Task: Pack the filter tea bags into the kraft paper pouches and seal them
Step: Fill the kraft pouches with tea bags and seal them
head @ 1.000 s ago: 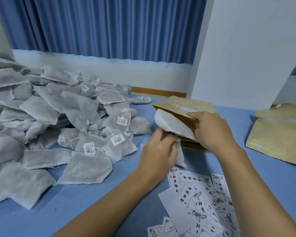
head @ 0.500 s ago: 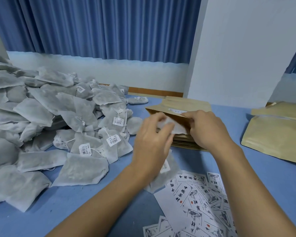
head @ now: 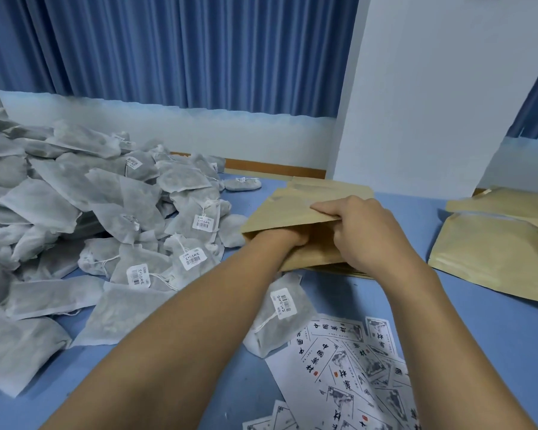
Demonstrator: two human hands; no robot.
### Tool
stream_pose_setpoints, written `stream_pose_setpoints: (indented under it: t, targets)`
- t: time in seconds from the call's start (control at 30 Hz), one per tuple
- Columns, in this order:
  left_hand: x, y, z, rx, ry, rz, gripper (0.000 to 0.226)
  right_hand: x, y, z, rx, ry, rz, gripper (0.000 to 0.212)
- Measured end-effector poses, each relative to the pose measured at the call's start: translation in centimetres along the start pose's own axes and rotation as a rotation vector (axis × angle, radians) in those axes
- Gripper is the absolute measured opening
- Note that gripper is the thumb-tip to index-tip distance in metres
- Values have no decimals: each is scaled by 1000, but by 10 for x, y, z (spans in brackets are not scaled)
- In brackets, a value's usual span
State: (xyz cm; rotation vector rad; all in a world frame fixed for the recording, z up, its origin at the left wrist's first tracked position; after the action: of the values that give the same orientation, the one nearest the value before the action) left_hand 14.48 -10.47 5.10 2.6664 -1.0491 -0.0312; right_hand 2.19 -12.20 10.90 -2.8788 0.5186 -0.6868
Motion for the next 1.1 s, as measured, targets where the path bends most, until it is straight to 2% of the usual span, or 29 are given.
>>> stream_pose_setpoints:
  t: [0.1, 0.23, 0.37, 0.43, 0.47, 0.57, 0.63, 0.67, 0.77, 0.83, 0.97, 1.03, 1.1]
  targets:
    - [-7, 10, 7, -111, 9, 62, 28, 0, 4, 1, -43, 11, 38, 60]
    - [-64, 17, 15, -213, 10, 153, 24, 1, 11, 5, -24, 17, 64, 60]
    - [-147, 4, -3, -326, 282, 390, 23, -1, 9, 13, -36, 0, 76, 61]
    - [-177, -14, -8, -291, 420, 409, 27, 0, 10, 11, -42, 14, 87, 62]
    - [-183, -25, -6, -251, 438, 362, 29, 0, 11, 11, -44, 13, 93, 62]
    - [-180, -57, 23, -126, 220, 111, 50, 0, 14, 11, -56, 6, 97, 65]
    - [-179, -70, 40, -172, 90, 60, 65, -1, 14, 11, -51, 12, 99, 65]
    - [-178, -72, 41, -246, 82, 61, 69, -1, 14, 12, -52, 13, 98, 65]
    - [-182, -69, 12, -502, 223, 81, 69, -1, 14, 14, -58, 9, 92, 64]
    - [-190, -62, -14, -551, 386, 146, 66, -2, 13, 14, -64, 0, 89, 63]
    - [-209, -42, -49, -376, 749, 334, 52, -1, 10, 17, -62, -52, 53, 55]
    - [-207, -35, -59, -259, 857, 346, 43, -1, 11, 16, -44, -65, 51, 54]
    - [-196, -29, -64, -115, 881, 313, 39, -2, 14, 13, -26, -49, 64, 54]
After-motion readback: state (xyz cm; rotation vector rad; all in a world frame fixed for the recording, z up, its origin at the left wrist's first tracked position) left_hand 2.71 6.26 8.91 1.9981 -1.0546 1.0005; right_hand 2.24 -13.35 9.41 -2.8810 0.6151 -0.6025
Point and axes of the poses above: each hand's wrist, its own x-axis towards the middle knuckle, its own z-axis out of the palm, y = z × x, the point moved 10 cm from there along x, towards the middle knuckle, and after that the axes turned 10 degrees about -z, right-handed, at the moved point
